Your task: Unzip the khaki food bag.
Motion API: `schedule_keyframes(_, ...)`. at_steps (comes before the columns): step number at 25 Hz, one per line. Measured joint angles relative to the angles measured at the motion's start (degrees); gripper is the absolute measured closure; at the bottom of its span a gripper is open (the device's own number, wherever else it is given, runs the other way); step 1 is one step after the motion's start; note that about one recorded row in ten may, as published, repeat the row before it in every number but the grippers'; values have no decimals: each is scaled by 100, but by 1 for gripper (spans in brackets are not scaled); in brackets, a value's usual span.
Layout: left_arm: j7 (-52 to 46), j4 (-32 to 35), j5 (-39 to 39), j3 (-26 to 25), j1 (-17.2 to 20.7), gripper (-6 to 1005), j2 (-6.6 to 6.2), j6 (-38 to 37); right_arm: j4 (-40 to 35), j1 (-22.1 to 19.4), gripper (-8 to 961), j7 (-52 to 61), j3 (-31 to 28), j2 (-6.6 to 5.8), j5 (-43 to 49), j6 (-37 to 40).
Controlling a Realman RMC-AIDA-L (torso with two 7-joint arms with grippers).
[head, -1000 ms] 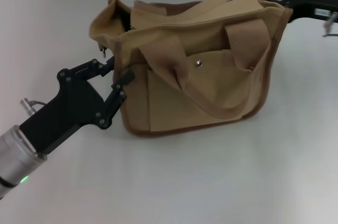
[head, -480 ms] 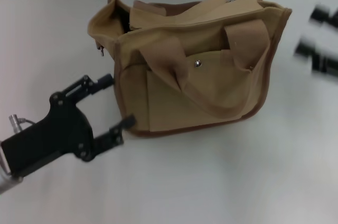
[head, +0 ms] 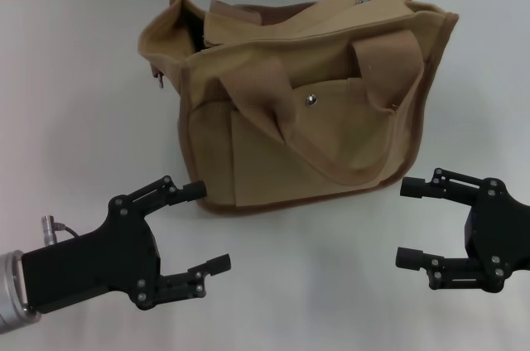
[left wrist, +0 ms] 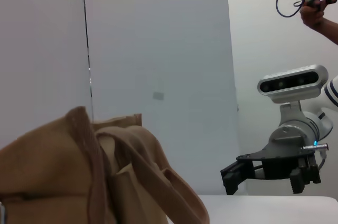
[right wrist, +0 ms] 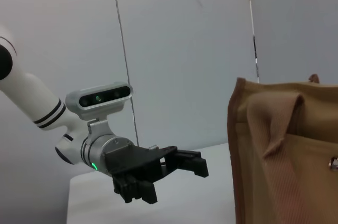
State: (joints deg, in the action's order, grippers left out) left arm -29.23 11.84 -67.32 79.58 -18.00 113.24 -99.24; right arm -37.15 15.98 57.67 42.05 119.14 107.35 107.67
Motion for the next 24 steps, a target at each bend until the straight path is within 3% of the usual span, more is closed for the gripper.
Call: schedule_keyframes(24, 414, 41, 40, -193, 386, 153, 114, 51, 431, 57, 110, -462, -394, 4, -28, -23)
